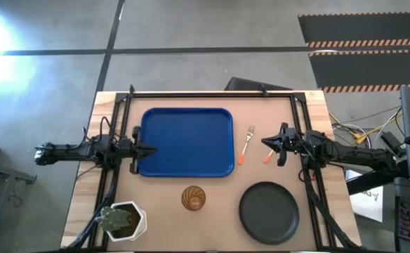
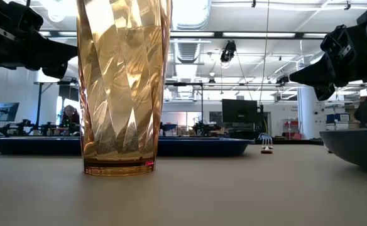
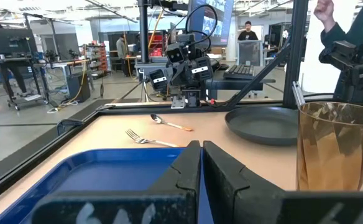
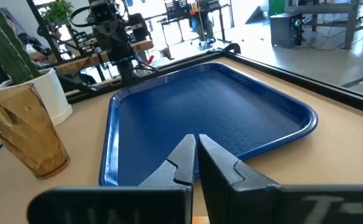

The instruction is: Pick and place plate/cup/fork/spoon on tray

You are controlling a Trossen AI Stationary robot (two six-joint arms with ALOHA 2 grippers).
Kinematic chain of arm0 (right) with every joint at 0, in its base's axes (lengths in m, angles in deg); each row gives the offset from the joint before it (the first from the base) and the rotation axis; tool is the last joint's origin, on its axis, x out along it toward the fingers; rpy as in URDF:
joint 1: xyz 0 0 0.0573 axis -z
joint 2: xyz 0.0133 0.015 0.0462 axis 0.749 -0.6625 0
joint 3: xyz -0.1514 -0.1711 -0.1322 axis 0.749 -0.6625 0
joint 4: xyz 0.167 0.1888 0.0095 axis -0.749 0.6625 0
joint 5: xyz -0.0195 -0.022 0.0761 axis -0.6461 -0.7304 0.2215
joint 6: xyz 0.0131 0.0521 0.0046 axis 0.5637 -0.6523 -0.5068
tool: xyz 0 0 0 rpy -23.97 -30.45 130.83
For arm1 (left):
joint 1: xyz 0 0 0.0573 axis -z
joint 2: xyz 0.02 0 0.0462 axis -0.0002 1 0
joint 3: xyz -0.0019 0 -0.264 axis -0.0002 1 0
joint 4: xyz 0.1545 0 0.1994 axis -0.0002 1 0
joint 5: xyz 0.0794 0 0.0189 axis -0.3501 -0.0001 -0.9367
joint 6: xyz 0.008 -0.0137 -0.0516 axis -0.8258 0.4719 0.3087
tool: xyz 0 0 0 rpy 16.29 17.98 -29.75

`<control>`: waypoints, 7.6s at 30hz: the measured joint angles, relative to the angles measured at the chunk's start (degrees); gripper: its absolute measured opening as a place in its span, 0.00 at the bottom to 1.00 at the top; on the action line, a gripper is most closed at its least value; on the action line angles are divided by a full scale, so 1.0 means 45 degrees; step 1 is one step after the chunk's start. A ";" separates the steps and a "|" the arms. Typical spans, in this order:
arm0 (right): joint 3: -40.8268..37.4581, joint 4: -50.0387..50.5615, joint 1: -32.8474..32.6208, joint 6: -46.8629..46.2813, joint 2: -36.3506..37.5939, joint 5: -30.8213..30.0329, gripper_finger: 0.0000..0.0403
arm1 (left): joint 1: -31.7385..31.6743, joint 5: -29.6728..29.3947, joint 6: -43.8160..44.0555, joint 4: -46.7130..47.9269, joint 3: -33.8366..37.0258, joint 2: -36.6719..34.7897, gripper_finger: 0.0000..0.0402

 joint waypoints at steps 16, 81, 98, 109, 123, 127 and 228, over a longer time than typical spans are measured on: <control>-0.0004 -0.0002 0.0000 0.0004 0.0001 0.0000 0.02 | -0.0004 0.0000 0.0002 0.0000 0.0000 0.0000 0.00; 0.4218 -0.6586 0.0000 -0.5039 -0.3606 -0.0447 0.02 | -0.0004 -0.1661 0.0433 -0.8692 -0.0107 0.0116 0.00; 0.6484 -0.5343 0.0000 -0.4567 -0.5589 0.0442 0.02 | -0.0004 -0.1658 0.0736 -0.8850 -0.0112 0.0116 0.00; 0.9398 -0.3005 -0.0034 -0.3334 -0.7170 0.1124 0.05 | -0.0004 -0.1657 0.0728 -0.8859 -0.0247 0.0121 0.00; 1.8016 1.1082 -0.0146 -0.2235 -1.1102 -0.1416 0.36 | -0.0004 -0.1671 0.0649 -0.7766 -0.0908 0.0121 0.00; 1.8994 1.2773 -0.0146 -0.2451 -1.2195 -0.1422 0.39 | -0.0004 -0.2093 0.0662 -0.7352 -0.1007 0.0121 0.00; 2.8322 1.4884 -0.4522 -0.2459 -2.3513 0.3011 0.53 | -0.0002 -0.3206 0.1088 0.3259 -0.7363 0.2909 0.00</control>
